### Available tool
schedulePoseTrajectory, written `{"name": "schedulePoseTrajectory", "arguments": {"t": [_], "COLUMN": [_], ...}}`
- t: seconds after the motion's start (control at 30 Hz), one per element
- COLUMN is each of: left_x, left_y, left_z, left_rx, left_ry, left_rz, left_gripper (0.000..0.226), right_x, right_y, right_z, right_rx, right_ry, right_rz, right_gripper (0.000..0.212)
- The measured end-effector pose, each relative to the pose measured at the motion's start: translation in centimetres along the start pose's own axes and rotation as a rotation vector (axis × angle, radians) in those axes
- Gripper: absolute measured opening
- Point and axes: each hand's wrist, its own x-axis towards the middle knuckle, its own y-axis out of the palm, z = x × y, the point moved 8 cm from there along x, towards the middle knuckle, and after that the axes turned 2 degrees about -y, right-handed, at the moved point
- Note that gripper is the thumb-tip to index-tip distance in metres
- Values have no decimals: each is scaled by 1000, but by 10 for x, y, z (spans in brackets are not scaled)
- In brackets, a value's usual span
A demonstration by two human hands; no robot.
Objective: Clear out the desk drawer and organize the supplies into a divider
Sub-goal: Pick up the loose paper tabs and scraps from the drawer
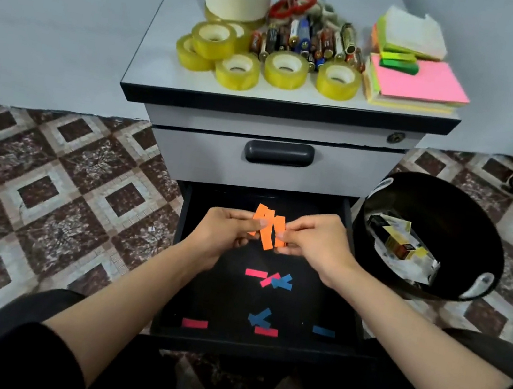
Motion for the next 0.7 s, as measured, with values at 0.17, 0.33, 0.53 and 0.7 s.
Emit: {"name": "schedulePoseTrajectory", "arguments": {"t": [0.17, 0.33, 0.53, 0.7], "left_x": [10, 14, 8, 5], "left_y": [3, 5, 12, 15], "left_z": [4, 1, -4, -6], "left_rx": [-13, -14, -1, 12], "left_ry": [6, 33, 58, 68], "left_rz": [-23, -56, -51, -67], "left_gripper": [8, 9, 8, 8], "right_x": [13, 20, 16, 13], "right_y": [0, -4, 1, 3], "right_z": [2, -6, -3, -2], "right_rx": [52, 55, 26, 57], "right_ry": [20, 62, 37, 16], "right_rz": [-35, -56, 13, 58], "right_gripper": [12, 6, 10, 15]}}
